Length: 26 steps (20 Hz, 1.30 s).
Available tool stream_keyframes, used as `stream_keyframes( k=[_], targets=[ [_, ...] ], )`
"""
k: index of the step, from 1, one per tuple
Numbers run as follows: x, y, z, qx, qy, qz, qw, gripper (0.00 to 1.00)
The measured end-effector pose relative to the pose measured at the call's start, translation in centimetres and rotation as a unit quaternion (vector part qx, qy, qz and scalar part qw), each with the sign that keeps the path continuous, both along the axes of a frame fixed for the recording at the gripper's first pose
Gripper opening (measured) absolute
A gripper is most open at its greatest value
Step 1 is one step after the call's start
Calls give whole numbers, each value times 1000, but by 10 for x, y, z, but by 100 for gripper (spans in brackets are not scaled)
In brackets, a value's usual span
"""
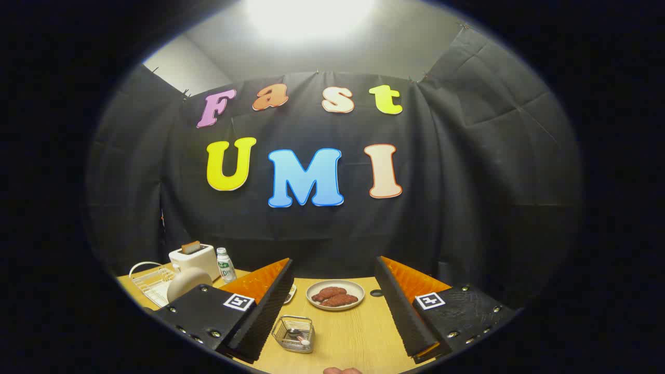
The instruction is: Take the plate from the dish rack, then take the spoon from the basket and place it into the plate.
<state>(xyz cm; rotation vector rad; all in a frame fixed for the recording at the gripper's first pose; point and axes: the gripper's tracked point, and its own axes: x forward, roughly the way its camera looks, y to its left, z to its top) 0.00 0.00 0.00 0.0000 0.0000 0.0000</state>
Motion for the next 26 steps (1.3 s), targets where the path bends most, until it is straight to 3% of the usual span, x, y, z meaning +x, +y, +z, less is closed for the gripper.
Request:
stream_keyframes(
  k=[7,13,19,23,26],
  targets=[
    [2,47,23,-37,-10,-2,999,97],
    [4,81,31,-32,-8,-9,999,97],
    [15,122,37,-10,10,10,1000,97],
    [30,158,13,1,87,33,996,97],
    [37,193,-12,6,173,71,982,97]
  ],
)
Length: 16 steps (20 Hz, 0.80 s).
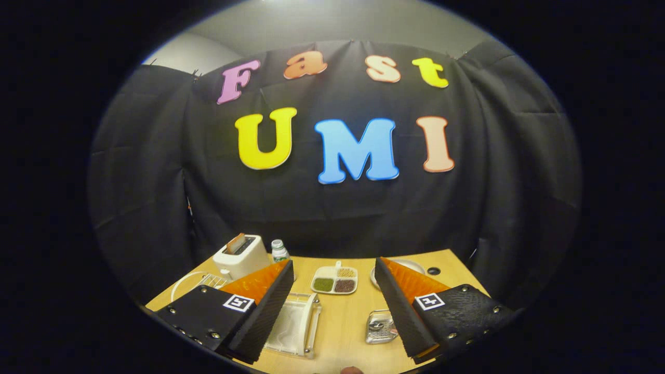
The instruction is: Take the plate from the dish rack, then take the spoon from the basket and place it into the plate.
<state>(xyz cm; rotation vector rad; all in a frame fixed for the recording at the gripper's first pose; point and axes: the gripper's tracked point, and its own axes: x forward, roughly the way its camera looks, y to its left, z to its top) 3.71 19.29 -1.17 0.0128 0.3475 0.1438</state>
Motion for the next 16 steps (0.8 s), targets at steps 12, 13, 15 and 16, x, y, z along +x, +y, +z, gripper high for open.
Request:
stream_keyframes(
  k=[12,13,15,16],
  targets=[
    [23,88,-99,57,286,33,956,98],
    [25,90,-104,57,297,30,953,98],
    [27,94,-115,48,318,25,946,98],
    [27,98,-120,47,331,25,942,98]
  ],
)
